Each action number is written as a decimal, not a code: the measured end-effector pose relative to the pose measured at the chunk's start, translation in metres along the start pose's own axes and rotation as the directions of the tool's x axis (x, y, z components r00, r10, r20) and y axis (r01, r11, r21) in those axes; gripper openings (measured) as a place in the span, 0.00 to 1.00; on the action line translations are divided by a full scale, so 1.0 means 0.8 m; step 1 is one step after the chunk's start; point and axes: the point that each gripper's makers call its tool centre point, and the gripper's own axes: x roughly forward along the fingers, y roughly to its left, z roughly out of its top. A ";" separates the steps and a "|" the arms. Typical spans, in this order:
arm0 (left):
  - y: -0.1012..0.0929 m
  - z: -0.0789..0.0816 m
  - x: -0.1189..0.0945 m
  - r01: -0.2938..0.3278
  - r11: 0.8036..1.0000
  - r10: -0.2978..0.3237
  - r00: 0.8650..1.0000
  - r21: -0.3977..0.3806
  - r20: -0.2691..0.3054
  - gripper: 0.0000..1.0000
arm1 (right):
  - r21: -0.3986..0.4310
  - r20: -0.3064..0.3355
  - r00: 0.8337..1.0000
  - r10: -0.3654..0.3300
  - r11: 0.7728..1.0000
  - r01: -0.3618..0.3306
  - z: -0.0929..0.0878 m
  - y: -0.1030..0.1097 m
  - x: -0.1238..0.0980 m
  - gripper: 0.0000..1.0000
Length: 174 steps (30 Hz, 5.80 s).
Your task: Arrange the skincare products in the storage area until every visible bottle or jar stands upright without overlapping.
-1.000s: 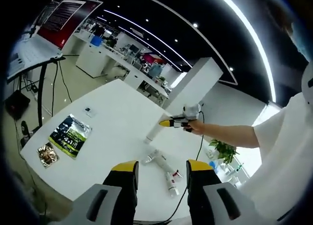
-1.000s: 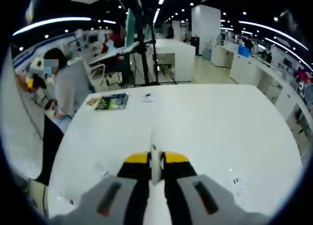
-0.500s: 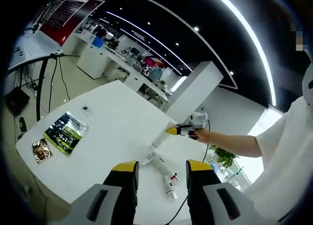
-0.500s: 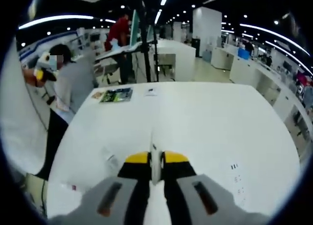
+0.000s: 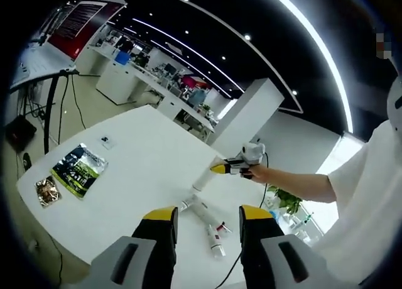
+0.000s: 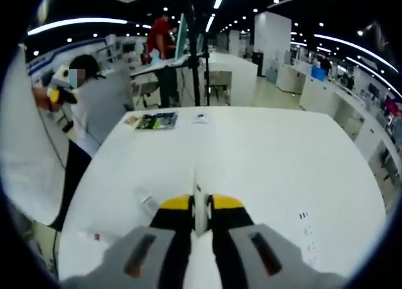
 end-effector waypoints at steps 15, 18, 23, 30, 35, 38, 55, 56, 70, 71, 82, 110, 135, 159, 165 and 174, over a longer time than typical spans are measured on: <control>-0.010 -0.012 0.012 0.042 0.999 -0.042 0.999 0.017 -0.016 0.39 | 0.037 0.033 0.999 -0.021 0.999 0.020 0.003 -0.002 0.005 0.10; -0.012 -0.015 0.014 0.041 0.998 -0.040 0.999 0.050 -0.029 0.39 | 0.040 0.029 0.999 -0.016 0.999 0.015 0.002 0.000 0.006 0.11; -0.016 -0.009 0.014 0.053 0.997 -0.052 0.999 0.051 -0.013 0.39 | 0.048 0.003 1.000 -0.012 0.999 0.012 -0.006 0.006 0.010 0.24; -0.010 -0.016 0.019 0.050 0.998 -0.048 0.998 0.047 -0.032 0.39 | 0.254 -0.001 0.998 -0.057 0.966 0.055 -0.043 0.015 0.004 0.45; -0.009 -0.022 0.026 0.057 0.998 -0.056 0.998 0.034 -0.037 0.39 | 0.471 -0.009 0.976 -0.218 0.860 0.197 -0.099 0.044 -0.024 0.43; -0.010 -0.025 0.030 0.057 0.998 -0.055 0.997 0.036 -0.046 0.39 | 0.500 -0.022 0.969 -0.245 0.837 0.223 -0.131 0.089 -0.030 0.39; -0.011 -0.043 0.060 0.083 0.994 -0.073 0.990 0.076 -0.119 0.33 | 0.385 -0.276 0.905 -0.324 0.825 0.413 -0.223 0.167 -0.023 0.31; -0.011 -0.043 0.062 0.085 0.993 -0.076 0.990 0.075 -0.121 0.33 | 0.374 -0.284 0.902 -0.324 0.829 0.416 -0.220 0.165 -0.019 0.31; 0.004 -0.034 0.044 0.045 0.996 -0.038 0.994 0.071 -0.099 0.33 | 0.266 -0.348 0.896 -0.276 0.888 0.376 -0.215 0.131 0.020 0.29; 0.004 -0.034 0.043 0.041 0.996 -0.033 0.994 0.074 -0.100 0.33 | 0.267 -0.348 0.897 -0.271 0.889 0.372 -0.215 0.129 0.021 0.29; 0.009 -0.039 0.033 0.015 0.998 -0.009 0.995 0.067 -0.095 0.33 | 0.144 -0.407 0.892 -0.196 0.951 0.275 -0.212 0.138 0.014 0.26; 0.025 -0.075 0.062 0.004 0.973 0.046 0.976 0.229 -0.213 0.35 | -0.611 -0.630 0.735 -0.250 0.744 -0.270 -0.136 0.163 0.005 0.26; 0.061 -0.156 0.196 0.206 0.686 0.211 0.861 0.698 -0.462 0.49 | -0.693 -0.651 0.710 -0.267 0.592 -0.412 -0.092 0.207 0.037 0.26; 0.027 -0.171 0.253 0.335 0.546 0.024 0.910 0.768 -0.414 0.33 | -0.704 -0.662 0.706 -0.252 0.531 -0.471 -0.068 0.238 0.047 0.26; 0.031 -0.173 0.250 0.329 0.549 0.018 0.914 0.768 -0.404 0.31 | -0.706 -0.667 0.703 -0.248 0.514 -0.488 -0.069 0.243 0.050 0.26; 0.039 -0.172 0.246 0.325 0.564 0.015 0.915 0.759 -0.403 0.29 | -0.708 -0.671 0.700 -0.244 0.491 -0.507 -0.065 0.247 0.059 0.27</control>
